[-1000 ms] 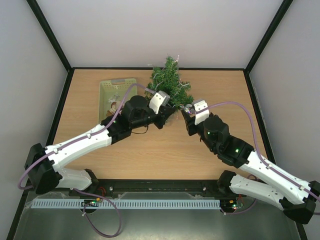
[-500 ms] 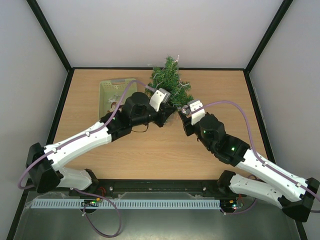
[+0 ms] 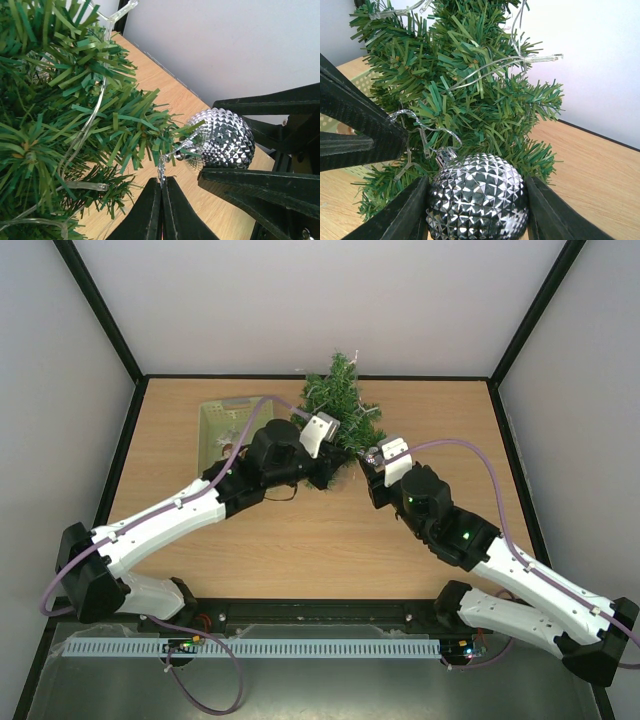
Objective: Decorate the small christmas tree
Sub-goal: Hang the decoration item on the Christmas tree.
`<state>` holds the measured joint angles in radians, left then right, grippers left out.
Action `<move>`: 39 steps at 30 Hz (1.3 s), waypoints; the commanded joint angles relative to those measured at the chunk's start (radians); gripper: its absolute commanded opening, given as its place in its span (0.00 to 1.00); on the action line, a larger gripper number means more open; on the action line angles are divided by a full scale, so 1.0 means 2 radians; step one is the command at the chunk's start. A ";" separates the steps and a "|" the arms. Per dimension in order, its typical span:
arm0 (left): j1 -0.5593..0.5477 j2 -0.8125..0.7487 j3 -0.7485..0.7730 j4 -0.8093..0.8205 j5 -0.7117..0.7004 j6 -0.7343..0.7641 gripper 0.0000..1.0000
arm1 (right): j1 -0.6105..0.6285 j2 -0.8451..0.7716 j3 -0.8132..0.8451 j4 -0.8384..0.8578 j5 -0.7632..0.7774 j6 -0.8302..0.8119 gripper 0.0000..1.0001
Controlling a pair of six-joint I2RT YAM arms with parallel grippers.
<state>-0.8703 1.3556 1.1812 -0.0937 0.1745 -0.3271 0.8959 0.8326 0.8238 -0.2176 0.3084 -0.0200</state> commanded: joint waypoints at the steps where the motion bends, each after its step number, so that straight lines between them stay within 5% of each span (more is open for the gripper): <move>1: 0.006 -0.008 0.005 -0.004 -0.004 -0.009 0.03 | -0.004 0.001 0.016 0.016 -0.006 -0.005 0.34; 23: 0.020 -0.017 -0.009 0.014 0.009 -0.020 0.05 | -0.010 0.012 0.020 0.025 -0.006 -0.006 0.34; 39: 0.021 -0.045 0.021 -0.050 -0.040 0.049 0.37 | -0.011 0.006 0.021 0.026 -0.019 -0.002 0.34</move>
<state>-0.8345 1.2999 1.1736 -0.1360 0.1593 -0.3023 0.8791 0.8547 0.8295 -0.1955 0.2718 -0.0200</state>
